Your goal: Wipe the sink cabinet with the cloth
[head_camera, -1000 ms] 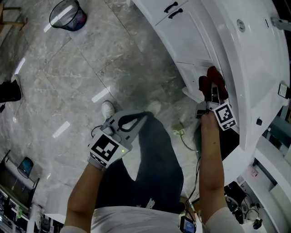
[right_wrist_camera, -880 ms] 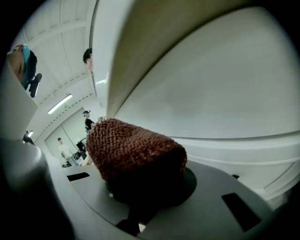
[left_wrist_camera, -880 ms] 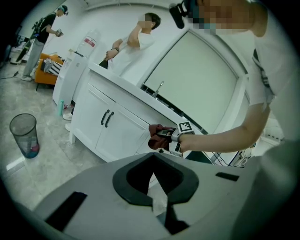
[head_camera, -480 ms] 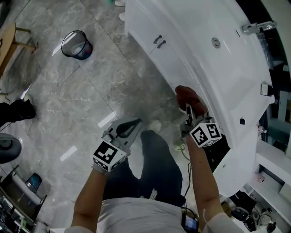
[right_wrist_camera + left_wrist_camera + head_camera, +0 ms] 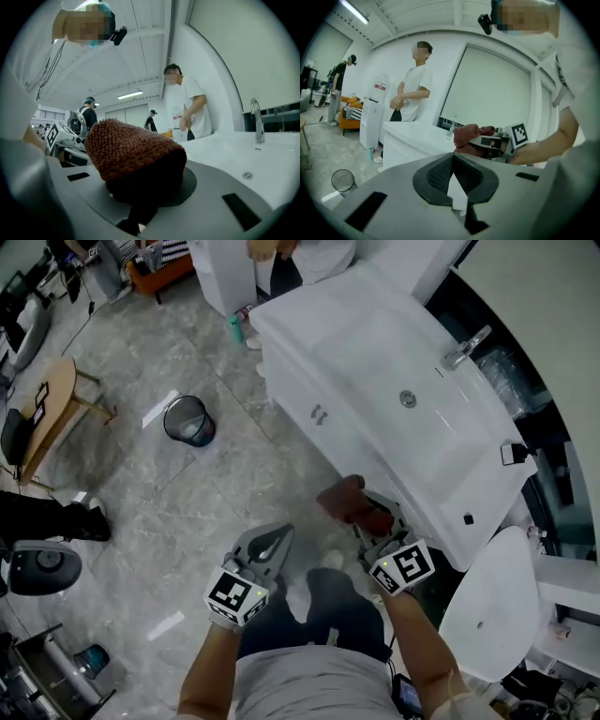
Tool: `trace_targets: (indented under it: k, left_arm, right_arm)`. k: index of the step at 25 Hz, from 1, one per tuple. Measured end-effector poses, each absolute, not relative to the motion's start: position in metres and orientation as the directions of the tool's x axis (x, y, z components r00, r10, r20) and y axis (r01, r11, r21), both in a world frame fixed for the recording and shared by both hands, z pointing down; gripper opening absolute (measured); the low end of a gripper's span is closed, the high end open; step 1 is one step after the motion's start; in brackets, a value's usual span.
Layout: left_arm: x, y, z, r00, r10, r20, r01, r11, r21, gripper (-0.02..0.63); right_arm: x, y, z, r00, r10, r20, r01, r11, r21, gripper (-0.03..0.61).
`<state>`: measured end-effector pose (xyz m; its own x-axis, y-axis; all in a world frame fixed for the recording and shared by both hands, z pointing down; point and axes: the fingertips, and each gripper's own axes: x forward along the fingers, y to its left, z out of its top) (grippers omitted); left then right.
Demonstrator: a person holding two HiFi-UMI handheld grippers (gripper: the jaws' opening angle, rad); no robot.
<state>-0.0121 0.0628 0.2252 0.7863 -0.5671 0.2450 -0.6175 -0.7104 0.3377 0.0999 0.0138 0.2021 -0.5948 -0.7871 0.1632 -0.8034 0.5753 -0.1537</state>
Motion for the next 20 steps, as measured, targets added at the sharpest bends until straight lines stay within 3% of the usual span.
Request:
trace_targets:
  k: [20]
  left_arm:
    - [-0.056,0.077,0.069,0.755,-0.640,0.144,-0.656,-0.735,0.175,0.012]
  right_arm:
    - [0.044,0.067,0.051,-0.650,-0.758,0.055,-0.754,0.635,-0.166,0.046]
